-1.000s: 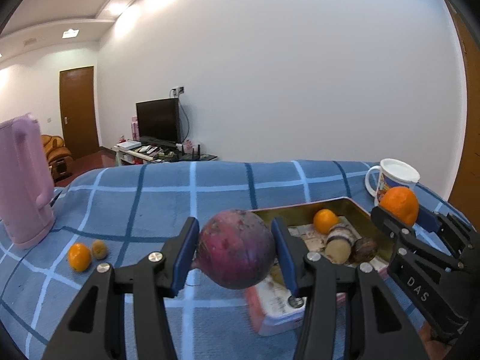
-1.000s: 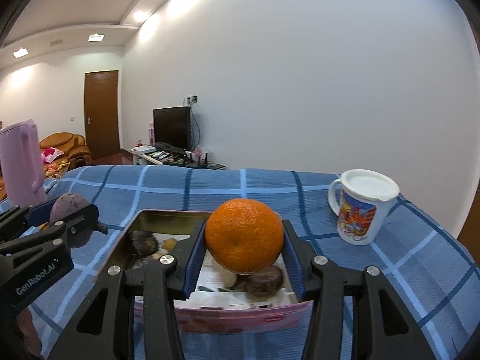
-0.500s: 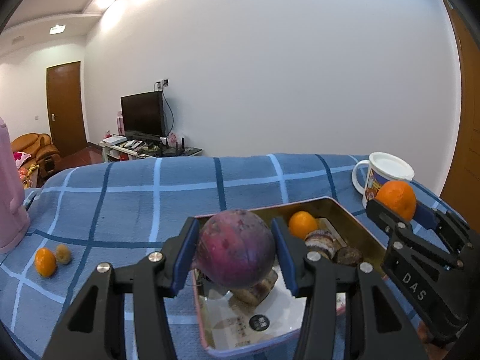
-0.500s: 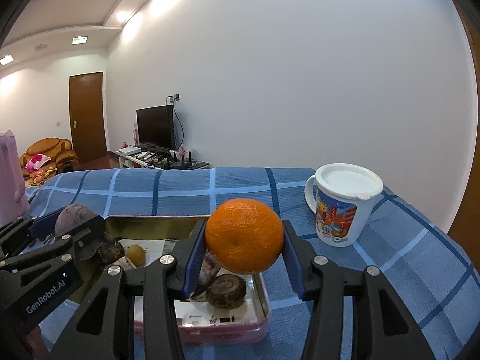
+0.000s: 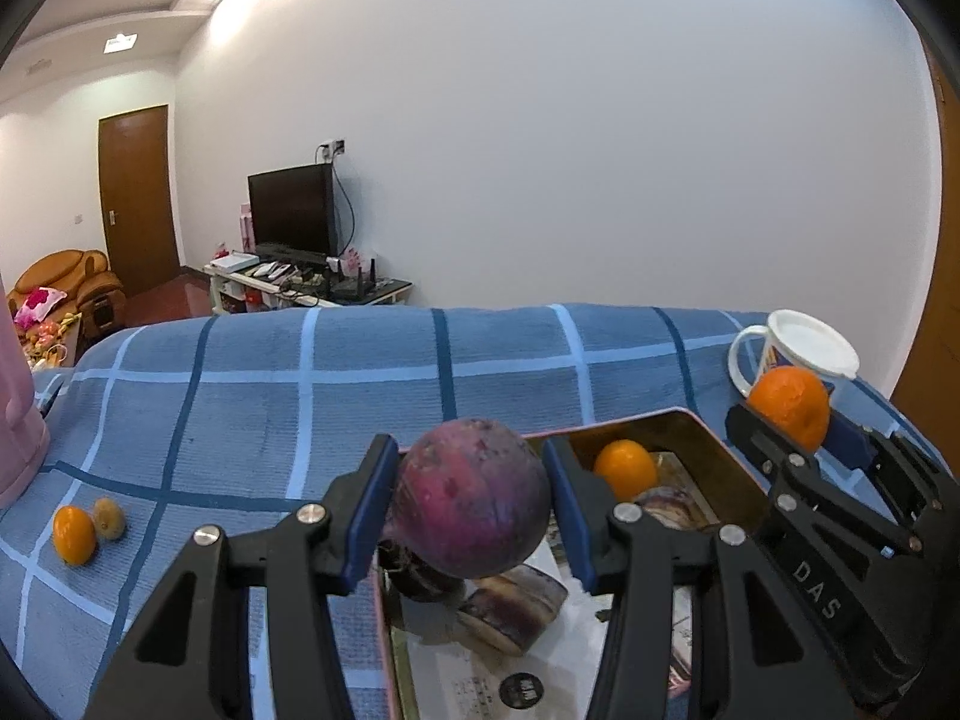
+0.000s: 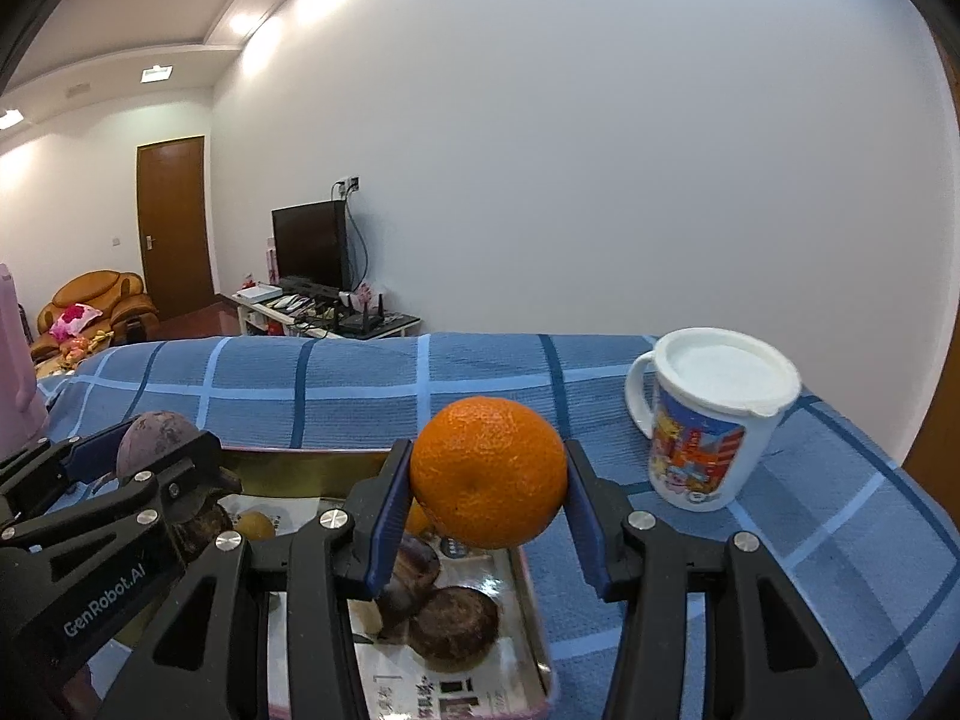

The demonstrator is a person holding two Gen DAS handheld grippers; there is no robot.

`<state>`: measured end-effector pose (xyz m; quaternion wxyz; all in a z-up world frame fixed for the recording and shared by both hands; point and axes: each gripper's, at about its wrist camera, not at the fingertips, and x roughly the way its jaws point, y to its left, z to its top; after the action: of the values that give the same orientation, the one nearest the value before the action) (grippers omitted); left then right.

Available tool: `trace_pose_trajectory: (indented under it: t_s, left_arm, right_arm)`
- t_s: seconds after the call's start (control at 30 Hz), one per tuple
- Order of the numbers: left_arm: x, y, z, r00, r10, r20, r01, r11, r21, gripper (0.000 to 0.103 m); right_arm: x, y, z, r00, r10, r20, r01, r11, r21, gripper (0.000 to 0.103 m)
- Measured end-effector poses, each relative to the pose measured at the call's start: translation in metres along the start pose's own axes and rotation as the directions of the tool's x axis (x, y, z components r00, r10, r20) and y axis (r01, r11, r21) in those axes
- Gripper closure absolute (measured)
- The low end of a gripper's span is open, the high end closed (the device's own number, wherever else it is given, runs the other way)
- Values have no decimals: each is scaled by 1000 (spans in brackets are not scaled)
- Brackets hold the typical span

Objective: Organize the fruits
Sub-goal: 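Lower the orange into the tin with right tool while left tool lowers the beet in, then open both tools to release the orange and beet inside the tin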

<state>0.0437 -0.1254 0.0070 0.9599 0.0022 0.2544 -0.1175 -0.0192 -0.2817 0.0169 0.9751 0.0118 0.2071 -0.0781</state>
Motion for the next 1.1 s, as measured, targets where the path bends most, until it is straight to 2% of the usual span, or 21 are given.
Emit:
trace_pose_trajectory:
  t_s: [0.47,0.87,1.1]
  left_arm:
    - [18,-1,-7,997,33,-71,-31,999,20,51]
    - [22,-5,-8,995,59,-82,-55,997,49,51]
    - [26,-11,-7,993,85,-87,-79,994,76,51]
  right_arm:
    - [27,20,4,995,52,-90,-57,997,-61,53]
    - [53,14,2,971,120,-206,-126,992,-15,53]
    - [57,12,1,966,117,-230,-121,993,-3,53]
